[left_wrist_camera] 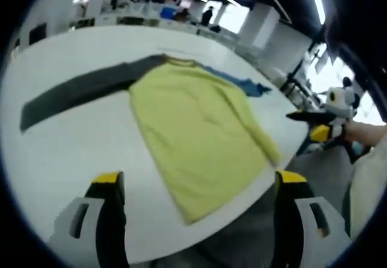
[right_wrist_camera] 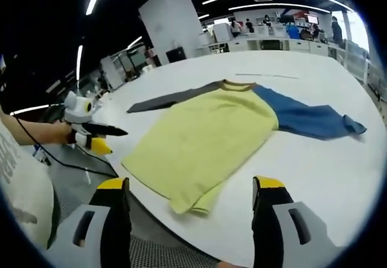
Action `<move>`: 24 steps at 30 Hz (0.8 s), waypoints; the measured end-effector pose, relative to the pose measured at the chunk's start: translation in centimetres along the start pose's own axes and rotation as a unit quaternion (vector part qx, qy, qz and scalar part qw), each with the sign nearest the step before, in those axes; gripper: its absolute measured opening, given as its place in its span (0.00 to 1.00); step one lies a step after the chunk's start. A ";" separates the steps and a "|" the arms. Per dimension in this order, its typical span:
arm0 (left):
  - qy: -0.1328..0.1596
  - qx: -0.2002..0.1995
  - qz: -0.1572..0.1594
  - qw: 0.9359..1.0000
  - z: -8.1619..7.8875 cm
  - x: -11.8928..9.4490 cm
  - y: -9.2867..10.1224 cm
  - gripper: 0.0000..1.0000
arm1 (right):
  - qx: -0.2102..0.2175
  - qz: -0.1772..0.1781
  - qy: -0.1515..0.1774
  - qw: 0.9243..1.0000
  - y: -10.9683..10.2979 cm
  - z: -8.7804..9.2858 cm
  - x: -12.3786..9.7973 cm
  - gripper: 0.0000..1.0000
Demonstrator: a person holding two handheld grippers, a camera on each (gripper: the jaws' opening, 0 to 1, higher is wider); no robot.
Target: Fold the garment on the visible template until the final outline fits inside the template.
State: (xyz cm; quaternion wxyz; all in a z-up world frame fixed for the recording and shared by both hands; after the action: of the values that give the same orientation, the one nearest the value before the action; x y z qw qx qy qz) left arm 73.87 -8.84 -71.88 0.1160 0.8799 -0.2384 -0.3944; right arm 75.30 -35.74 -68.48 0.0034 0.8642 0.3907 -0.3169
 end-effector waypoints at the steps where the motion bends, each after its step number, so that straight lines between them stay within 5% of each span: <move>1: -0.002 -0.002 0.000 1.000 0.1 0.0 0.0 1.00 | -0.001 -0.002 -0.002 1.000 -0.1 0.1 0.0 0.83; 24: -0.071 -0.045 0.023 0.996 2.1 0.8 1.9 0.82 | 0.000 -0.019 -0.021 1.000 -1.2 0.6 1.1 0.77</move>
State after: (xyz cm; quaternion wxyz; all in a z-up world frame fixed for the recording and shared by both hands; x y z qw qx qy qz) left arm 72.15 -10.92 -73.09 0.1475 0.8381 -0.2477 -0.4632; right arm 74.66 -34.30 -69.29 0.0061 0.8499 0.4066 -0.3351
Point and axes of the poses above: the point that each gripper's makers call its tool centre point, and the gripper's own axes: x roughly forward along the fingers, y roughly to its right, z roughly out of its underside, the point moved 3 cm from there along -x, roughly backward along the fingers, and after that the axes turned 3 degrees about -x, right-handed, at the moved point
